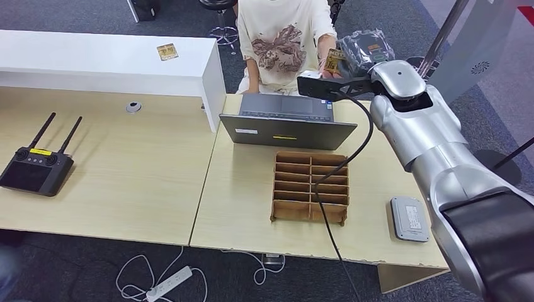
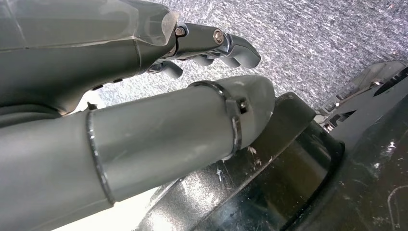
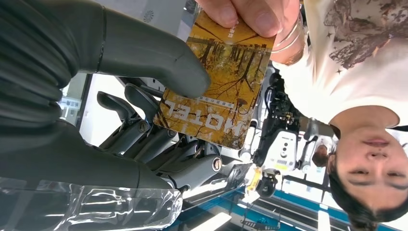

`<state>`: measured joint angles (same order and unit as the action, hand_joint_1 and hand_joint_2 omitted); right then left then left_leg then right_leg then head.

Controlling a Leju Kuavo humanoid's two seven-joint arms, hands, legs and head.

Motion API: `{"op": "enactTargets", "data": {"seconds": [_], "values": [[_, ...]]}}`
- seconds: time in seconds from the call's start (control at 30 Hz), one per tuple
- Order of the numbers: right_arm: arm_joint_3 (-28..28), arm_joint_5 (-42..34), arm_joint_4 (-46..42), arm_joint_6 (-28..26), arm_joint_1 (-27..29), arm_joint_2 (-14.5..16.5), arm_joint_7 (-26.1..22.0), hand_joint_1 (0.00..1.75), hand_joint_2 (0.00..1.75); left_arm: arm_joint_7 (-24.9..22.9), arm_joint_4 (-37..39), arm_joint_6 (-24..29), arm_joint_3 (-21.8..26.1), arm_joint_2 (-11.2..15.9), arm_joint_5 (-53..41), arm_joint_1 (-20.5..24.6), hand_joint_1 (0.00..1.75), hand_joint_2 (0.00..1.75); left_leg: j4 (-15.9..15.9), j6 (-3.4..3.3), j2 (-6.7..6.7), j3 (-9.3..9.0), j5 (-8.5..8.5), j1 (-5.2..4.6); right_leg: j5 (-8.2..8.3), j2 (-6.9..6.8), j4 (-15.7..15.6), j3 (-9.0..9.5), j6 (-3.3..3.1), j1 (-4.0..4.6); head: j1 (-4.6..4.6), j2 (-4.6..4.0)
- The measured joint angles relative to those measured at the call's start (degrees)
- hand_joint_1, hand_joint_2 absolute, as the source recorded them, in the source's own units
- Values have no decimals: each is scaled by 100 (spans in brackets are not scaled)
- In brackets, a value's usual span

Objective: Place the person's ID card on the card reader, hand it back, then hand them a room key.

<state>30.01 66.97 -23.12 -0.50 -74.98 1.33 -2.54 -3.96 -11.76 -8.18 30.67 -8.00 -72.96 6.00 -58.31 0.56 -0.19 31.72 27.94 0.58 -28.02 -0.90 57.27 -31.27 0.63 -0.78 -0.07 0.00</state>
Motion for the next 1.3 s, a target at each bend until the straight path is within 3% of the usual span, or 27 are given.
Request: {"op": "enactTargets", "data": {"seconds": [0.03, 0.07, 0.43, 0.67, 0.8, 0.9, 1.1, 1.3], "values": [[0, 10, 5, -5, 0, 0, 4, 17, 175, 0, 0, -3, 0, 0, 0, 1, 0, 0, 0, 0, 0, 0, 0, 0, 0, 0, 0, 0, 0, 0, 0, 0], [0, 18, 9, -15, 1, 0, 9, 0, 175, 0, 0, -5, 0, 0, -1, 1, 0, 0, 0, 0, 0, 0, 0, 0, 0, 0, 0, 0, 0, 0, 0, 0], [0, -46, 17, -291, 30, -7, 13, 0, 175, 2, 0, -8, 0, -1, 0, -1, 0, 0, -1, 1, 1, 0, -1, 0, 0, 1, 0, -2, 0, 0, 0, 0], [-96, -455, -30, -859, 43, -146, -273, 0, 175, 43, 0, 13, 0, 0, 26, -15, 0, 0, -3, 2, 1, 0, -1, 0, 1, 1, 0, -2, 0, 0, 0, 0], [-490, -1305, -193, -1260, 118, -277, -696, 0, 175, 54, 0, 50, 0, -1, 45, -27, 0, 0, -3, 2, 0, 1, -1, 0, 1, 0, -1, -2, 0, -1, 1, 0], [-970, -2178, -364, -1225, 266, -348, -1056, 0, 175, 55, 0, 101, 1, -5, 84, -48, 0, 0, -4, 2, 0, 1, -1, -1, 1, 0, -2, -1, 0, -1, 1, 0], [-1785, -3607, -803, -585, 721, -482, -1461, 0, 175, 87, 0, 188, 60, -12, 156, -95, 0, 0, -4, 2, 0, 1, -1, -1, 1, 1, -2, -2, 0, 0, 0, 0], [-2166, -5214, -1601, 251, 1320, -810, -1530, 0, 175, 87, 0, 235, 105, -20, 198, -123, 0, 0, -5, 2, -3, 3, -1, 0, 1, -5, -3, -2, 0, 1, 0, 0]]}}
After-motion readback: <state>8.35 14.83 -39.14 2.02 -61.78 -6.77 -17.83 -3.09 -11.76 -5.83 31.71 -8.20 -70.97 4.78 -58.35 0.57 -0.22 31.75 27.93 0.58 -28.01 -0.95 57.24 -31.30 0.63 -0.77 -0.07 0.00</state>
